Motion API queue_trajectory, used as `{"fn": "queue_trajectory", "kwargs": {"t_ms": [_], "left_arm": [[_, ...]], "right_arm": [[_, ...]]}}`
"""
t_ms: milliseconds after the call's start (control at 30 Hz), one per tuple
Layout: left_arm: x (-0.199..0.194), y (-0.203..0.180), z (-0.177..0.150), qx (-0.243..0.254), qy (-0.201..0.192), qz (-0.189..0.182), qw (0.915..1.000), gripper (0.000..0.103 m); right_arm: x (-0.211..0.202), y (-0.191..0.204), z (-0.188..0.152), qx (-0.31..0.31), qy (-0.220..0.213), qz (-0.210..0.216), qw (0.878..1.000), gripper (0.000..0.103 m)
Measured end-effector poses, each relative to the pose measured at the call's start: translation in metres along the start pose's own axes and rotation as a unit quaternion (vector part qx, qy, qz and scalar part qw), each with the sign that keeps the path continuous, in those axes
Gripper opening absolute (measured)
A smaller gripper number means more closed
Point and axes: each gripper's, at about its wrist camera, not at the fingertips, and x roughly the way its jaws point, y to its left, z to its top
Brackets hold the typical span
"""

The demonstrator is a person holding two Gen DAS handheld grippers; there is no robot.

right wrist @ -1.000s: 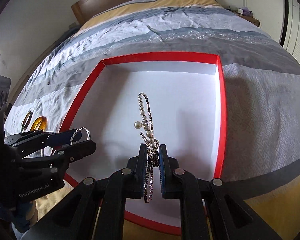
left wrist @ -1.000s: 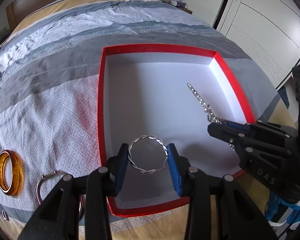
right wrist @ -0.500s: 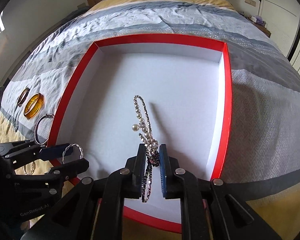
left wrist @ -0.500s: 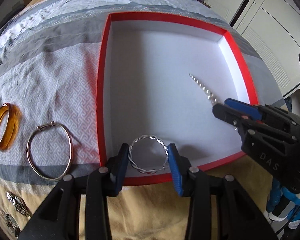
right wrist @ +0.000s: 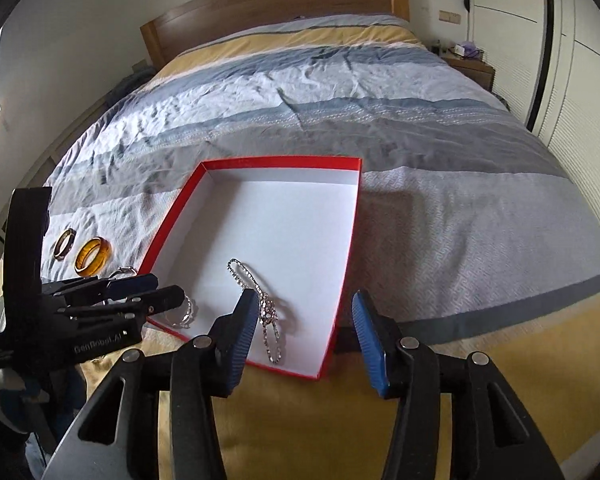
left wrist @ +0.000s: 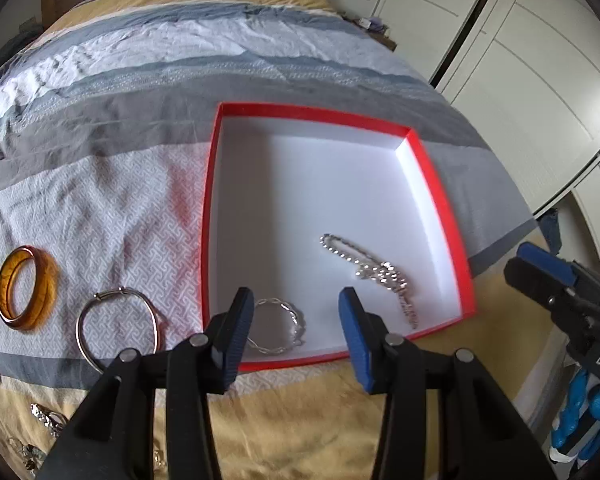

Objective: Organize jewelry

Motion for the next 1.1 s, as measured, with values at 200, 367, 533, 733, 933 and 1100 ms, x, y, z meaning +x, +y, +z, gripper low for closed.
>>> {"fn": "queue_trajectory", "kwargs": {"t_ms": [200,367,533,733,933,1100], "left_arm": [[-0.115,0.023,-0.010,0.068,-0.039,0.028,0.9965,0.043],[-0.214,0.075,-0.051,0.077,-0.075,0.107,0.9885,0.043],[-0.274,0.127,-0.109,0.041,-0.082,0.145,0.9852,0.043],[-0.290,0.162,-0.175,-0.005,-0.091,0.139,0.9860,0.043],[-0.243,0.175,-0.205,-0.047,-0.062,0.115,0.9903,0.046],[-0.196,0.182,-0.208,-0.071,-0.038,0.093,0.9925,0.054]], "right_arm": [[-0.063,0.024,-0.013,-0.010,-0.033,0.012,0.999,0.049],[-0.103,0.069,-0.029,-0.027,-0.060,0.048,0.997,0.049],[-0.133,0.123,-0.052,-0.045,-0.074,0.078,0.993,0.049],[-0.150,0.176,-0.082,-0.068,-0.066,0.102,0.990,0.049],[-0.125,0.203,-0.103,-0.085,-0.024,0.111,0.990,0.049],[-0.080,0.213,-0.109,-0.101,0.017,0.117,0.988,0.049]]}}
